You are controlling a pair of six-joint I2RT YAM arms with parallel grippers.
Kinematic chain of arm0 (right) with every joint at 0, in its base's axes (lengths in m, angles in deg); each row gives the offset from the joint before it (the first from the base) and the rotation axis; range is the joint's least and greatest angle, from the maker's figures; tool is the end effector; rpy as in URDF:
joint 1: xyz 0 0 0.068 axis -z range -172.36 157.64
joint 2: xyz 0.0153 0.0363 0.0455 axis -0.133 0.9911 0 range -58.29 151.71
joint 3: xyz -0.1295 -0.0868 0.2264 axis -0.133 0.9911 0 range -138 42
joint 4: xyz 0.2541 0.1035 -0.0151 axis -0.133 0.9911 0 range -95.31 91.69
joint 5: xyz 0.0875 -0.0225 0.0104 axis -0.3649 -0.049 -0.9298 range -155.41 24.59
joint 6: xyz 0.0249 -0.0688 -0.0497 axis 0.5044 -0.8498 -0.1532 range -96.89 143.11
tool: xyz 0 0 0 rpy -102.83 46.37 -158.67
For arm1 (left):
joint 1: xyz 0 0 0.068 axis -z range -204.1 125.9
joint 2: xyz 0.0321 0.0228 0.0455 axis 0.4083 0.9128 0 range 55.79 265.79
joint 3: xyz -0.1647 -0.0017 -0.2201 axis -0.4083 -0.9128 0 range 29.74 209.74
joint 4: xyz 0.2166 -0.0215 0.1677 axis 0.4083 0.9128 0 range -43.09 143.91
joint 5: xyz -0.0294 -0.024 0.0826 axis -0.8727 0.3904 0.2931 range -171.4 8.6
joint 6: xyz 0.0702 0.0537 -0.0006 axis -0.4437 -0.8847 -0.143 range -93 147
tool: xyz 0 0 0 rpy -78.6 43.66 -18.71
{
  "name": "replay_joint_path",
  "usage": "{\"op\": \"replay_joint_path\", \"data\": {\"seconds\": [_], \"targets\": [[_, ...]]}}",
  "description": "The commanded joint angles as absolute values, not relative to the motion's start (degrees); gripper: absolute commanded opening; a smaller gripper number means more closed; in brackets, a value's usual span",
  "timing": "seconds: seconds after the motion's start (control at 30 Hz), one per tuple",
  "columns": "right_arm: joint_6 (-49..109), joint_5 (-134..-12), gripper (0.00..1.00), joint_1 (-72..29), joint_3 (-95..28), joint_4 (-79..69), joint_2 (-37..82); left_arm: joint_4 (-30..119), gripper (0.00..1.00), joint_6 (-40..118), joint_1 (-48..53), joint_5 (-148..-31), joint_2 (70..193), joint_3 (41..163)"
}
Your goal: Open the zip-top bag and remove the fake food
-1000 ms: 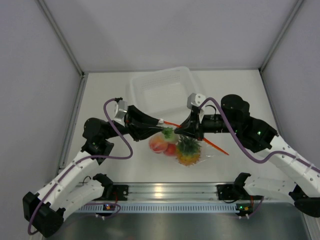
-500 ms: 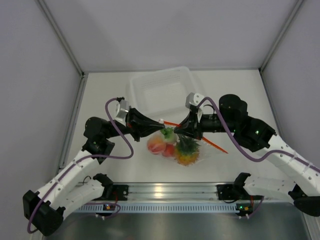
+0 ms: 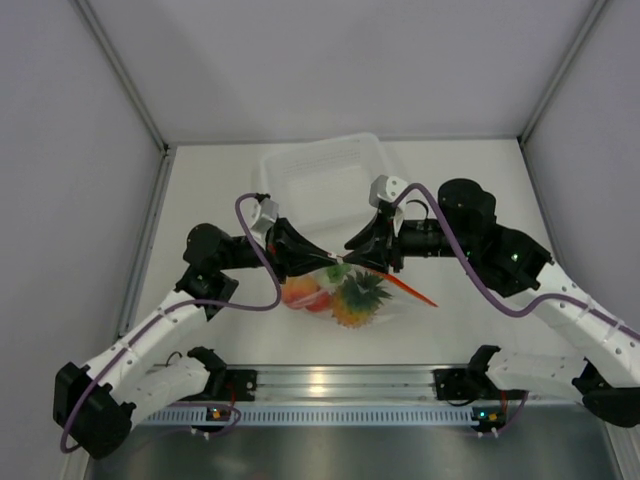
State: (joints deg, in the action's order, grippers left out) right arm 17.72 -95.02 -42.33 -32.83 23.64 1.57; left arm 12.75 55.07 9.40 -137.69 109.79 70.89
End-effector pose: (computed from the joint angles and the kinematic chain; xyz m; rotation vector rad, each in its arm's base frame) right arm 0.1371 0.2236 0.4342 -1.2063 1.4711 1.0079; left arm 0.1633 -0.1865 0.3724 1.0025 1.1625 -1.4609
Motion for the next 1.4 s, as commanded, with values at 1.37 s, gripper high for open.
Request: {"op": "replay_joint_path", "data": {"seconds": [1.37], "targets": [[16.1, -91.6, 0.06, -43.2, -36.5, 20.6, 8.1, 10.7, 0.00, 58.6, 9.8, -134.8, 113.1, 74.6]]}}
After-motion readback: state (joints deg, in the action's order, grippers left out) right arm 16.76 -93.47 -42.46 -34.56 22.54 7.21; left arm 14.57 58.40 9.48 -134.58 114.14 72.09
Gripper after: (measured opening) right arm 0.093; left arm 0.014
